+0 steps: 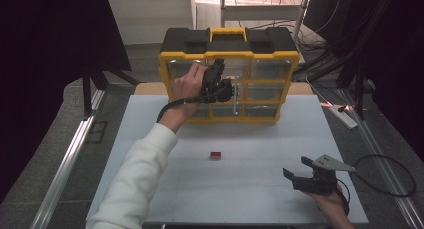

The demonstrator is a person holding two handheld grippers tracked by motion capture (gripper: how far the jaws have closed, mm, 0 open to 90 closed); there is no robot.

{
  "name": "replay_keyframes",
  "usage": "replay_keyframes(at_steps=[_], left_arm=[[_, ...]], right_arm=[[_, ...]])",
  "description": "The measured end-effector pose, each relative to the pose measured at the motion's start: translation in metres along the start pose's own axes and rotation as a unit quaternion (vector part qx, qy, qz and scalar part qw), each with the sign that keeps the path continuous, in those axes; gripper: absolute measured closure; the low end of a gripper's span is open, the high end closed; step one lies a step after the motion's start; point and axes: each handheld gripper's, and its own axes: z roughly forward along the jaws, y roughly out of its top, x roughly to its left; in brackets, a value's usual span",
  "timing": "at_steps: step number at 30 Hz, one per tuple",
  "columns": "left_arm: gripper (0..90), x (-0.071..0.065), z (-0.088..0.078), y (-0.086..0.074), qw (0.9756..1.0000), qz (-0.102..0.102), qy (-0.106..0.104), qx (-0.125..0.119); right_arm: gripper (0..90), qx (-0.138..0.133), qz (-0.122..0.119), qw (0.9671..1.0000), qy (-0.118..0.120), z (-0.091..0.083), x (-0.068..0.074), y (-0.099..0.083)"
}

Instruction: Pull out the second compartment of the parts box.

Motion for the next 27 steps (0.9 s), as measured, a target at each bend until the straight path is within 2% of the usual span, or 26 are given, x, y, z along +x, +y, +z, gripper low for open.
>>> replay_keyframes(at_steps=[15, 27], left_arm=[[77.0, 0.0, -0.006, 0.0, 1.0, 0.005, 0.0, -0.002], [77.0, 0.001, -0.012, 0.0, 1.0, 0.001, -0.001, -0.01]], right_arm=[[14.0, 0.001, -0.001, 1.0, -0.001, 0.0, 0.0, 0.0], [14.0, 0.001, 0.0, 1.0, -0.001, 0.0, 0.0, 0.0]])
